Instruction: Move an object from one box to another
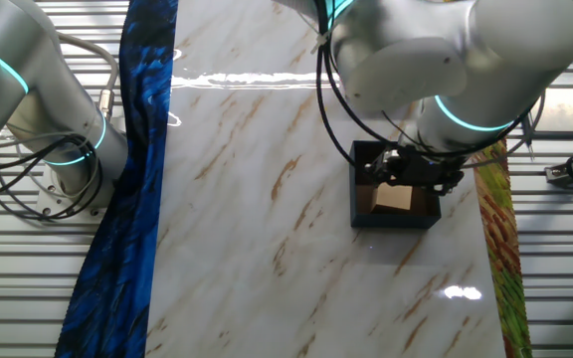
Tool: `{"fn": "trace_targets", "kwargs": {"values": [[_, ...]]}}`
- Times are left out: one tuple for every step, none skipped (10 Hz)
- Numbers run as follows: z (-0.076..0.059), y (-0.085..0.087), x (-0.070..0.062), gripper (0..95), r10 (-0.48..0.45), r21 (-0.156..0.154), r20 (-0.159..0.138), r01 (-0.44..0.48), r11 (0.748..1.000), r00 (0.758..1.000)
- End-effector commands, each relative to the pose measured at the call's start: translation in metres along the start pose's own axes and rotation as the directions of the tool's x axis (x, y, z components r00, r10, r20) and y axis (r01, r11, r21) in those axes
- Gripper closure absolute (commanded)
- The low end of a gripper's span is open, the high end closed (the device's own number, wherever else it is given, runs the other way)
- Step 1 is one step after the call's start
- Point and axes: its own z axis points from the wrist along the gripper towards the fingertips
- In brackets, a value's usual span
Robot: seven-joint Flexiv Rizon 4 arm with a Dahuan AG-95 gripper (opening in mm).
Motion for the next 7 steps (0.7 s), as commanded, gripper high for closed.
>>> {"fn": "trace_targets", "kwargs": {"values": [[0.004, 0.0, 0.0, 19.0, -0.001, 0.007, -0.002, 0.001, 1.0, 1.0], [0.006, 0.0, 0.0, 19.0, -0.001, 0.009, -0.004, 0.001, 1.0, 1.0], [0.008, 0.0, 0.0, 19.0, -0.002, 0.011, -0.005, 0.002, 1.0, 1.0], [0.01, 0.001, 0.0, 19.0, -0.001, 0.015, -0.007, 0.001, 1.0, 1.0], [0.013, 0.002, -0.001, 19.0, 0.001, 0.018, -0.006, -0.001, 1.0, 1.0], [0.014, 0.001, -0.001, 19.0, 0.004, 0.02, -0.004, -0.004, 1.0, 1.0], [0.015, 0.001, -0.001, 19.0, 0.009, 0.021, -0.002, -0.009, 1.0, 1.0]]}}
